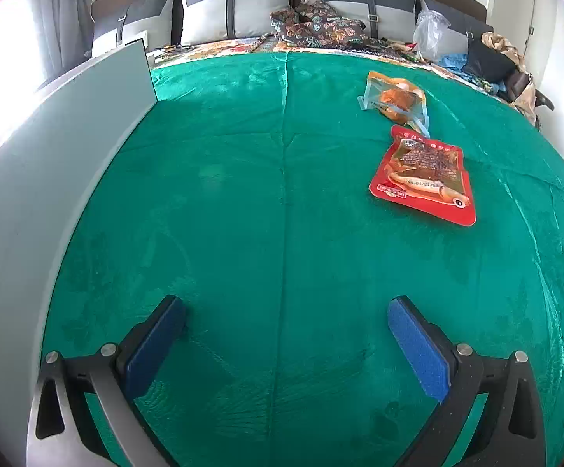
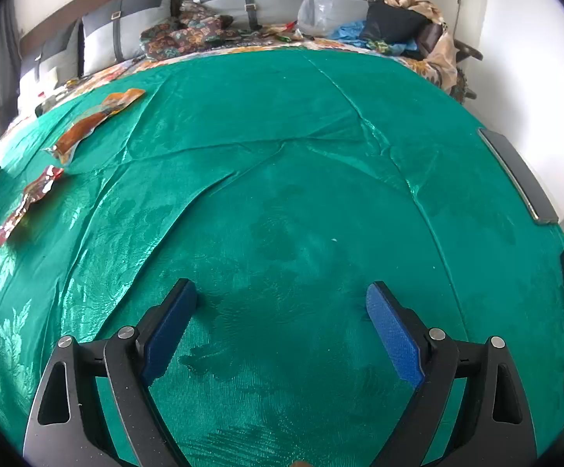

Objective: Organize snacks
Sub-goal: 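Return both open tools to the table above the remaining packs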

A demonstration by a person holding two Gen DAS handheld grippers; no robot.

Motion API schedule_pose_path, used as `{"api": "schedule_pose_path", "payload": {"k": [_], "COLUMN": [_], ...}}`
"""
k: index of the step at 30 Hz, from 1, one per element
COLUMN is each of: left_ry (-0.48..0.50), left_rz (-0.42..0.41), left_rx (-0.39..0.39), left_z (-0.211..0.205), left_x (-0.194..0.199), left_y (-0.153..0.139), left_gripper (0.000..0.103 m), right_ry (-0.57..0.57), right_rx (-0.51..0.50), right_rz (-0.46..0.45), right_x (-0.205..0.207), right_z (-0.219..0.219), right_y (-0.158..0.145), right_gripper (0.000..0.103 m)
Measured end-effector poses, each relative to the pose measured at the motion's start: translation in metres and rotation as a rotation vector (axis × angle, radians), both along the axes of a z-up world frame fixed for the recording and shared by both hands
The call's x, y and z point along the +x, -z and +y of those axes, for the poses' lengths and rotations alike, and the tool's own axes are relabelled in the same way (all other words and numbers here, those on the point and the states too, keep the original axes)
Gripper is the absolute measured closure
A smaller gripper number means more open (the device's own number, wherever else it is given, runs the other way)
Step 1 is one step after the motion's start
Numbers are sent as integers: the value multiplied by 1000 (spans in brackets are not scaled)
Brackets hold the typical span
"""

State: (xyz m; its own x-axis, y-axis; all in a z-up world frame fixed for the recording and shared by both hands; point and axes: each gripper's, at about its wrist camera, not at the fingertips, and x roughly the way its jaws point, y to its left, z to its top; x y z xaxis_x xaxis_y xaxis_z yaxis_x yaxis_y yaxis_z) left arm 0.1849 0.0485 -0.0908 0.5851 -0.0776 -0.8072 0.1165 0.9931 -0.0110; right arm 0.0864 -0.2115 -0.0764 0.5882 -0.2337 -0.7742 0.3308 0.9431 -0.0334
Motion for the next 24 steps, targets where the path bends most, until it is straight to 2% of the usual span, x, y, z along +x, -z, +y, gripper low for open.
{"api": "schedule_pose_path", "payload": {"k": [24], "left_ry": [-1], "left_rz": [-2], "left_rx": [2], "left_z": [0], "left_x": [-1], "left_y": [1], "left_gripper": [0], "right_ry": [-3], "right_rx": [1], "right_rz": [-1], "right_x": [-1], "right_z": [-1], "right_y": [-1], "right_gripper": [11]}}
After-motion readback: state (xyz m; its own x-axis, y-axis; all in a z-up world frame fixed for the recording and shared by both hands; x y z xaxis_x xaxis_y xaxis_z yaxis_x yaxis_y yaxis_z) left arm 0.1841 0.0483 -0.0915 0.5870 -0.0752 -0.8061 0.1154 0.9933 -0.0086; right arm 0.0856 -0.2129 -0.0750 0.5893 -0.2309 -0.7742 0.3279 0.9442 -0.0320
